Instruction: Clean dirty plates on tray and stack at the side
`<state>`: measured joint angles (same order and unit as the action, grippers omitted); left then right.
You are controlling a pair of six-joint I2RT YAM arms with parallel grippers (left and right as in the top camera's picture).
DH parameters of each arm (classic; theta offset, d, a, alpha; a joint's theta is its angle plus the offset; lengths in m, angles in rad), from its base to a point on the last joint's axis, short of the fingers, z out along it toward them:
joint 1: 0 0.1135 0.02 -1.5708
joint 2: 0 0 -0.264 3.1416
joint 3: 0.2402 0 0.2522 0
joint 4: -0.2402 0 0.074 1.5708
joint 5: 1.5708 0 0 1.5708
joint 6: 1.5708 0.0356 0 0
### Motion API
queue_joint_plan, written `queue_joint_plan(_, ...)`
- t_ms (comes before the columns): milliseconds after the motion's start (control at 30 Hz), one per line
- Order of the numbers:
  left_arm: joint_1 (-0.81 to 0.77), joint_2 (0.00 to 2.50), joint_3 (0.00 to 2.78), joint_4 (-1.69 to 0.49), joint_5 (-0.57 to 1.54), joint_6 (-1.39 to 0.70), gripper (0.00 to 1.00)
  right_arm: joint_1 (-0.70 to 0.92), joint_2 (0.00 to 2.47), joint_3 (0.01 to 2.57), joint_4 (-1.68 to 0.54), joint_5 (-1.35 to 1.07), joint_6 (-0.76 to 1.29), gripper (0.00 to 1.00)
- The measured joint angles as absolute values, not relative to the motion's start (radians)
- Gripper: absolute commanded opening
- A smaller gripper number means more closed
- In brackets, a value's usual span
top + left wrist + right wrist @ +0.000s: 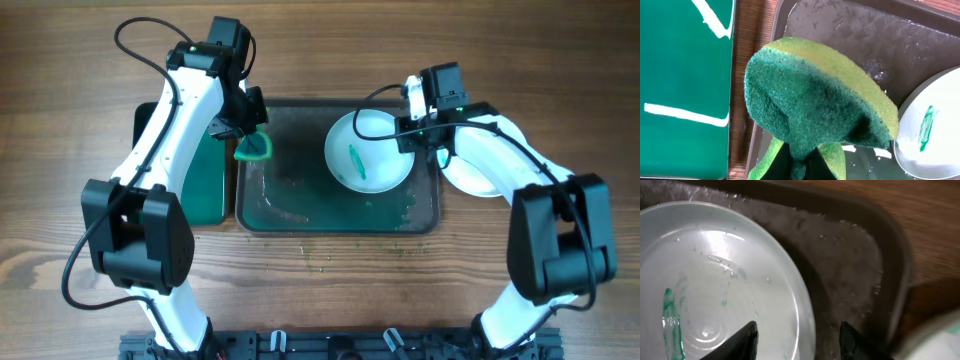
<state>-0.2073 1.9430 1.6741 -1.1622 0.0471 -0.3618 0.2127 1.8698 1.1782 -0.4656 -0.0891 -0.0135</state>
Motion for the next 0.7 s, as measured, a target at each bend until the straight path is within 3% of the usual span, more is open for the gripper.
queue_joint_plan(133, -0.207, 1.943, 1.674, -1.161, 0.047, -0.362, 0.04, 0.213, 1.919, 1.178, -0.451, -0.105, -0.030, 0.39)
queue_joint_plan(333, -0.207, 1.943, 1.674, -1.159, 0.047, -0.362, 0.04, 0.212, 1.943, 1.178, -0.447, -0.123, 0.004, 0.04)
queue_joint_plan(533, -0.207, 1.943, 1.674, -1.159, 0.047, -0.362, 0.04, 0.211, 1.943, 1.179, -0.490, -0.247, 0.110, 0.04)
queue_joint_plan(700, -0.210, 1.943, 1.673, -1.143, 0.063, -0.362, 0.04, 0.311, 1.945, 1.169, -0.552, -0.364, 0.330, 0.04)
